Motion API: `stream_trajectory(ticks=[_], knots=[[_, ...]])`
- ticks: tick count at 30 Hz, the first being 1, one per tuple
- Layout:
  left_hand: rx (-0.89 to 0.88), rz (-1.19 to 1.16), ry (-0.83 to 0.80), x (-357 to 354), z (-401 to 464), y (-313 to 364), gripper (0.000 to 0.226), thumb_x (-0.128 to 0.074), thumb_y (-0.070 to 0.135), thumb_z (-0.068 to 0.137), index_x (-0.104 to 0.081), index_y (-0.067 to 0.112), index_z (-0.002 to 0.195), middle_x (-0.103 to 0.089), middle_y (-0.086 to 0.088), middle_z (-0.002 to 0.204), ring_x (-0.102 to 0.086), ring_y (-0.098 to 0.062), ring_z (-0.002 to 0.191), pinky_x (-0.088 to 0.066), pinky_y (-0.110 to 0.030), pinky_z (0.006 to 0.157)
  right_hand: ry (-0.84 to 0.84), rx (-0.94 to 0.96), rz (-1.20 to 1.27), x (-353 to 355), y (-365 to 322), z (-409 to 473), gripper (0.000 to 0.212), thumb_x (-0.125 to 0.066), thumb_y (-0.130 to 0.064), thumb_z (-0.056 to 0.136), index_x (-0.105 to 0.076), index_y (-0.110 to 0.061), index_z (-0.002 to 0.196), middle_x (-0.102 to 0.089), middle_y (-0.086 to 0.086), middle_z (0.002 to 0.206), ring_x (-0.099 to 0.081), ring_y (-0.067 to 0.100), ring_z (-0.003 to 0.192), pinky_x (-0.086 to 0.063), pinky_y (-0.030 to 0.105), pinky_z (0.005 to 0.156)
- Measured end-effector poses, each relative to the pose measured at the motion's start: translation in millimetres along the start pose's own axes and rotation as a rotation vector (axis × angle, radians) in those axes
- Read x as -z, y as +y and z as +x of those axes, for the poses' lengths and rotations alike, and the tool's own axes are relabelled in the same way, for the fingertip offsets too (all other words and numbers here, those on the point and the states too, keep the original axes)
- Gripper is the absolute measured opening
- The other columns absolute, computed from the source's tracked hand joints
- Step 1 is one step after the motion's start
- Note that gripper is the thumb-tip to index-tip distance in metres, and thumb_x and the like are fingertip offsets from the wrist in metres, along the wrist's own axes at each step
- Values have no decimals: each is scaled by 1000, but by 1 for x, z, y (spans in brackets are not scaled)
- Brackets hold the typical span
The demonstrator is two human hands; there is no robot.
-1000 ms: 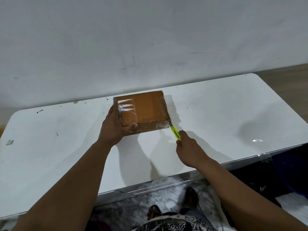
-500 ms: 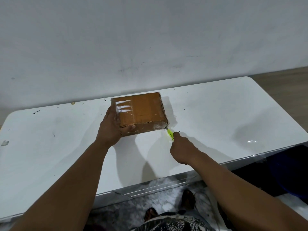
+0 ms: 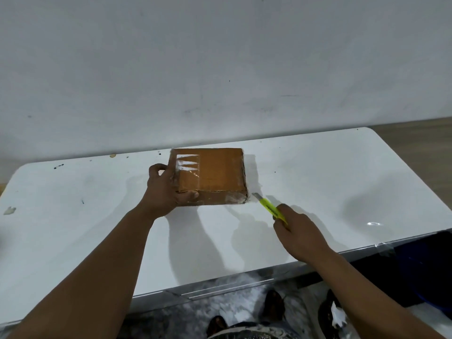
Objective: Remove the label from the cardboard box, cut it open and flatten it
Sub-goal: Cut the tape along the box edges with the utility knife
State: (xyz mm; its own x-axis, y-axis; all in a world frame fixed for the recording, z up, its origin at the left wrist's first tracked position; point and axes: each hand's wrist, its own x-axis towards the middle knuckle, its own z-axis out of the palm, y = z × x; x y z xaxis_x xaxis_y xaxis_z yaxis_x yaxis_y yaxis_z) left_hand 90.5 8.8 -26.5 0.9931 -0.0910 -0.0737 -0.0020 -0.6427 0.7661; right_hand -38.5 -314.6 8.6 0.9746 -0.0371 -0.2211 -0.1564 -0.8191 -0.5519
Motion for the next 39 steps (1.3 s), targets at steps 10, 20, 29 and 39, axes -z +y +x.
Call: stream_trajectory(ticks=[10, 20, 29, 39], knots=[[140, -167, -227, 34, -1, 15, 94, -92, 12, 69, -44, 42, 144, -57, 11, 137, -51, -17, 132, -48, -19, 94, 36, -31, 417, -1, -33, 48, 15, -40, -23, 99, -46, -10, 102, -57, 22, 99, -58, 36, 82, -60, 50, 64], [142, 101, 19, 29, -1, 31, 87, -52, 31, 79, -25, 17, 161, -15, -14, 166, -8, -32, 156, -17, -44, 125, -184, 82, 537, -38, -64, 45, 11, -41, -25, 98, -46, -27, 107, -57, 21, 109, -58, 39, 105, -61, 39, 72], [130, -299, 109, -10, -27, 37, 108, -89, 50, 74, -22, 30, 156, -47, 11, 149, -54, -9, 127, -46, -36, 107, -319, 111, 593, -52, -80, 43, 24, -39, -23, 99, -48, -37, 117, -56, -18, 110, -62, 11, 107, -60, 40, 77], [91, -208, -106, 4, -23, 21, 131, -96, 41, 63, -4, 45, 157, -51, 21, 138, -58, -1, 116, -48, -12, 91, -39, 158, 183, -49, -37, 34, 10, -40, -21, 100, -45, -22, 108, -49, 5, 58, -43, 22, 47, -32, 33, 49]])
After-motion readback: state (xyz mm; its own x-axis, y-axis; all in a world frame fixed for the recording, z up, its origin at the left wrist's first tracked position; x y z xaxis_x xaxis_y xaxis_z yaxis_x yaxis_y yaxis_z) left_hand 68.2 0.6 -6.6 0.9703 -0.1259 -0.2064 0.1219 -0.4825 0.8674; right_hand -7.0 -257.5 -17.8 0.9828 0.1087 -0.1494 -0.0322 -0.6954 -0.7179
